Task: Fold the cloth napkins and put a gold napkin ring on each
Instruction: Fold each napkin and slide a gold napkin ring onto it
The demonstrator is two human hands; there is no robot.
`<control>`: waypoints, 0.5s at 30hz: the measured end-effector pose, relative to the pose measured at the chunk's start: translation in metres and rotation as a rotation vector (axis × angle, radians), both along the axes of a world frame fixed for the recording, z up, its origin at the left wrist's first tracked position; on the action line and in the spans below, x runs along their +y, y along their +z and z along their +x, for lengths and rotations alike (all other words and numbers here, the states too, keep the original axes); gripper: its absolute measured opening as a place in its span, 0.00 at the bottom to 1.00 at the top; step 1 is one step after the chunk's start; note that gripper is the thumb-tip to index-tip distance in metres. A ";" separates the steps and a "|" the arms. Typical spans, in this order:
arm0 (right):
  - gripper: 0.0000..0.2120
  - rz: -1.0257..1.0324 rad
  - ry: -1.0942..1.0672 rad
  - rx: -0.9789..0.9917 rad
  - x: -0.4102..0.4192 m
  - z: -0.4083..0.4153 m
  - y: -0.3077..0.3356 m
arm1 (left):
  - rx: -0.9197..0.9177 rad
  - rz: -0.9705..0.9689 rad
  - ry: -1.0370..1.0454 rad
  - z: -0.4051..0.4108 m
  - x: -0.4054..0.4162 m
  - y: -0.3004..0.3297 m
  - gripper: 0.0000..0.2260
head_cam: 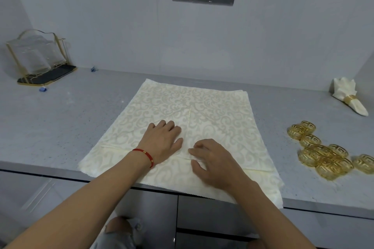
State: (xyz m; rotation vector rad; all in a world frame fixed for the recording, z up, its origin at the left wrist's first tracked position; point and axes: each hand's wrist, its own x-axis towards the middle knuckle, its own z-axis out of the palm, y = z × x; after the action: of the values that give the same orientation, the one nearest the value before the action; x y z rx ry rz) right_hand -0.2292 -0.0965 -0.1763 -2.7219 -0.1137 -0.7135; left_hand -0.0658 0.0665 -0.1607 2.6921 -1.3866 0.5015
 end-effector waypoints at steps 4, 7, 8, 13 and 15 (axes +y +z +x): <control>0.14 0.007 -0.010 0.018 0.002 -0.001 0.006 | 0.113 -0.018 0.049 -0.013 0.001 0.002 0.25; 0.14 0.058 -0.032 0.057 0.003 -0.003 0.011 | 0.063 0.009 0.051 -0.021 0.004 -0.006 0.26; 0.14 0.097 -0.054 0.071 0.002 -0.004 0.013 | 0.047 0.016 0.048 -0.021 0.004 -0.009 0.25; 0.13 0.150 -0.493 0.108 -0.028 -0.024 0.041 | 0.010 0.003 0.079 -0.023 0.003 -0.012 0.24; 0.15 0.049 -0.711 0.400 -0.047 -0.040 0.057 | 0.027 -0.016 0.077 -0.025 0.004 -0.011 0.24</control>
State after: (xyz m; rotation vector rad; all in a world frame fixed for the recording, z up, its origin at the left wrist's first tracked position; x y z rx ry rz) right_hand -0.2691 -0.1439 -0.1198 -2.7724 0.9819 -0.3000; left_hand -0.0904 0.0708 -0.1720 2.7372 -1.2715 0.4779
